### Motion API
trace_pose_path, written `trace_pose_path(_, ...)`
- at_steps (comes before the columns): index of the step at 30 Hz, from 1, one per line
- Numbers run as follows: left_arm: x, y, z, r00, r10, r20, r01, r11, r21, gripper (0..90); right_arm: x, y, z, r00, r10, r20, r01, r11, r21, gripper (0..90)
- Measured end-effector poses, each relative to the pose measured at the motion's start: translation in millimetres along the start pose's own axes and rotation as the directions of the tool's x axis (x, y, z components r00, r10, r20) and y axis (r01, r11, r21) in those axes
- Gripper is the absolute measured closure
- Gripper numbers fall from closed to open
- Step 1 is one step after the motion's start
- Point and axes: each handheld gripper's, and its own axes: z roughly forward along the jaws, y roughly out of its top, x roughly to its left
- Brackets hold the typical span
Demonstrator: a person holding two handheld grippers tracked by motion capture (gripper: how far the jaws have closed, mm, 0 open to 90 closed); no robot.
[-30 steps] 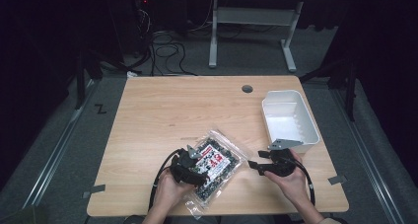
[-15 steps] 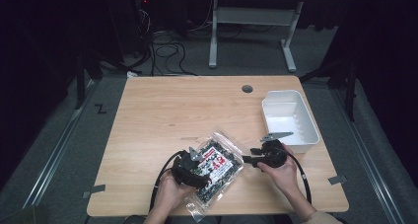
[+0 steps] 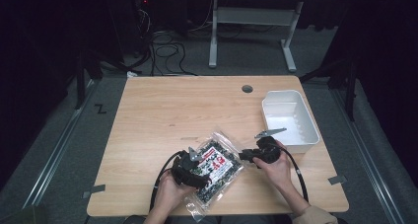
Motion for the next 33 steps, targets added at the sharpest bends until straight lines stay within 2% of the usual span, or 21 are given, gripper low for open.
trace_pose_path(2,0.4,-0.5,-0.3,1.0000,0.002,0.001,-0.002,1.0000,0.000,20.4,0.4,0.6,-0.2,1.0000,-0.001,0.009,0.001,1.000,-0.006,80.7)
trace_pose_path(8,0.0,-0.6,-0.1,1.0000,-0.001,-0.001,0.001,1.0000,-0.004,20.3,0.5,2.7,0.7,0.9997,-0.014,-0.018,0.014,1.000,-0.014,89.6)
trace_pose_path(12,0.3,-1.0,-0.1,1.0000,-0.004,0.000,0.004,1.0000,-0.009,20.4,2.9,3.9,0.9,0.9997,-0.024,-0.004,0.024,1.000,-0.015,90.0)
trace_pose_path(20,1.3,-1.3,-2.3,0.9999,-0.010,-0.003,0.010,0.9999,-0.012,23.8,1.3,5.3,0.7,0.9997,-0.016,-0.016,0.016,1.000,-0.021,90.0)
trace_pose_path(24,2.5,-1.1,-5.0,0.9997,-0.015,-0.018,0.015,0.9995,-0.027,27.5,1.1,6.6,-1.9,0.9995,-0.010,-0.029,0.009,1.000,-0.025,90.0)
trace_pose_path(33,5.4,-1.6,-10.4,0.9988,-0.030,-0.040,0.027,0.9973,-0.068,29.3,2.8,13.8,-11.3,0.9991,-0.033,-0.028,0.031,0.999,-0.043,90.0)
